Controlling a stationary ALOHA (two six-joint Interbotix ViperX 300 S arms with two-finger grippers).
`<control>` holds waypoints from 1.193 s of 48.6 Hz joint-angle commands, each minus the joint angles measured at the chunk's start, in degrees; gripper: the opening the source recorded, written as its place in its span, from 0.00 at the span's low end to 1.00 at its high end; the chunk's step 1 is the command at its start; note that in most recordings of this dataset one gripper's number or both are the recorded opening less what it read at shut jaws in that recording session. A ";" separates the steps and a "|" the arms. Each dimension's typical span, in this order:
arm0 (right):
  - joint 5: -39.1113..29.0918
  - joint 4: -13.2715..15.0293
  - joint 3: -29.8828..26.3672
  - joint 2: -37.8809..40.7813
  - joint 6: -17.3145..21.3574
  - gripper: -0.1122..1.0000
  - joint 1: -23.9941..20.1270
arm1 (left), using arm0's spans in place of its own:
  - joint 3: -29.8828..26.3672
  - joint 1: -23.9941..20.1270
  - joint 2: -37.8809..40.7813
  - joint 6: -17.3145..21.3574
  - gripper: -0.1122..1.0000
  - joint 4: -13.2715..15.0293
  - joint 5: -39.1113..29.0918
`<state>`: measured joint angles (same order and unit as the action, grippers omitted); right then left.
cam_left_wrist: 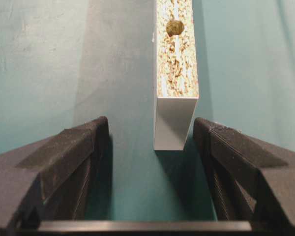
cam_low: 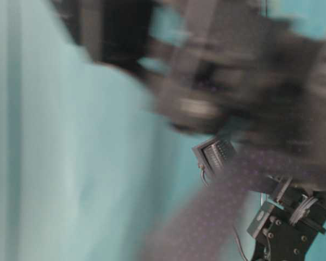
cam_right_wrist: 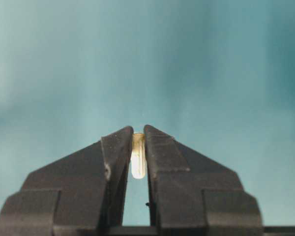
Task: Move the wooden board into place and insert the rod into its hole.
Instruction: 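Close the right gripper on the dowel and lift it, then carry the dowel with the right gripper over the board's hole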
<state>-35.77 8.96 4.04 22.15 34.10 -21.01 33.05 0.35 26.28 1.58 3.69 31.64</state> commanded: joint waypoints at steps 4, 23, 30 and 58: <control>5.63 2.37 2.99 -7.65 0.09 0.21 0.00 | -0.35 0.53 -0.62 0.09 0.79 -0.09 -0.53; 17.75 4.57 18.90 -23.99 0.09 0.21 1.49 | -0.88 0.53 -0.53 0.09 0.79 -0.09 -0.70; 22.24 4.57 24.26 -29.97 0.18 0.21 3.87 | -1.41 0.53 -0.35 0.09 0.79 -0.09 -0.70; 51.94 4.57 48.60 -44.65 -1.14 0.21 15.64 | -4.57 0.53 2.46 0.09 0.79 0.00 -0.35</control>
<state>12.57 13.45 51.50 -21.45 33.31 -6.68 29.79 0.35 28.65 1.58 3.69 31.38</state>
